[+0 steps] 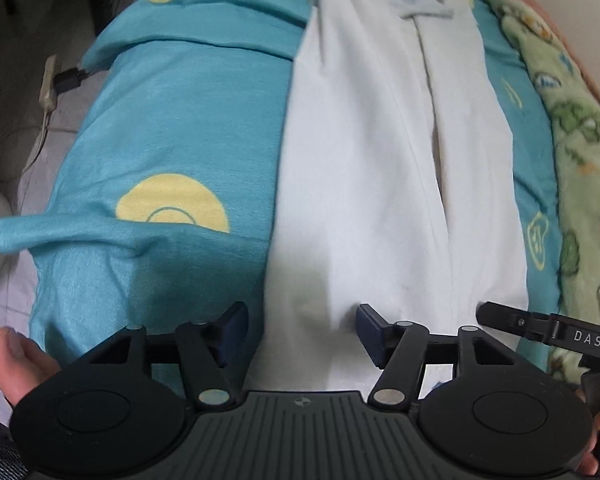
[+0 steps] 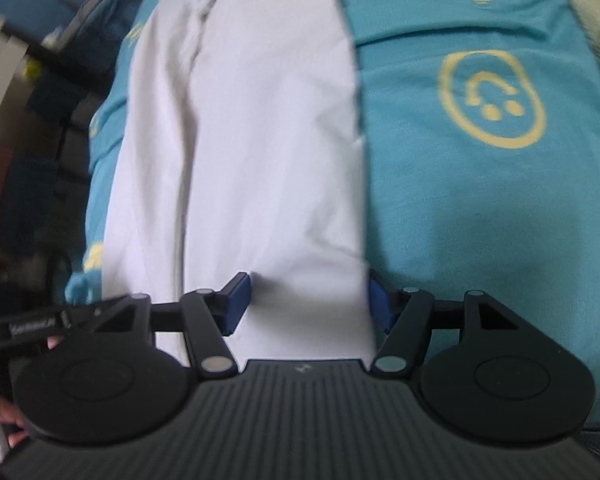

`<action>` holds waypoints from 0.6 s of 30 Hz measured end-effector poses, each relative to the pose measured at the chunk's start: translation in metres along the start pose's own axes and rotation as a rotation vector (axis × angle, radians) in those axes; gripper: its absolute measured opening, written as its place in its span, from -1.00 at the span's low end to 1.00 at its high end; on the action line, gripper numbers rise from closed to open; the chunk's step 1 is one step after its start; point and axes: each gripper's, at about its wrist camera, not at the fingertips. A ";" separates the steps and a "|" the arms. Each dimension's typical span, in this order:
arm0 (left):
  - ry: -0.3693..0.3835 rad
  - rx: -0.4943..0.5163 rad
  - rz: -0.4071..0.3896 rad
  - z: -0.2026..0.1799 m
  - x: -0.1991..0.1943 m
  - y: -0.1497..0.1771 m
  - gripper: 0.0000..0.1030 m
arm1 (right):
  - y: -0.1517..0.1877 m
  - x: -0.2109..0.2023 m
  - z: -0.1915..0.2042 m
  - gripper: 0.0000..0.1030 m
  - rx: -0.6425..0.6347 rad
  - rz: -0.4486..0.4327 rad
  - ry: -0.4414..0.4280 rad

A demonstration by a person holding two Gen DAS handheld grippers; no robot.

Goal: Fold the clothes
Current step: 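Grasp the shirt hem with both grippers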

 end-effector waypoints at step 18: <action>0.387 -0.086 -0.227 0.015 -0.085 0.018 -0.97 | 0.004 -0.089 0.009 -0.80 0.029 -0.196 -0.175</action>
Point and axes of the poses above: each gripper's, at about its wrist camera, not at the fingertips, and x roughly the way its jaws point, z to its left, y to its underside, and after that the axes turned 2 degrees about z, right-handed
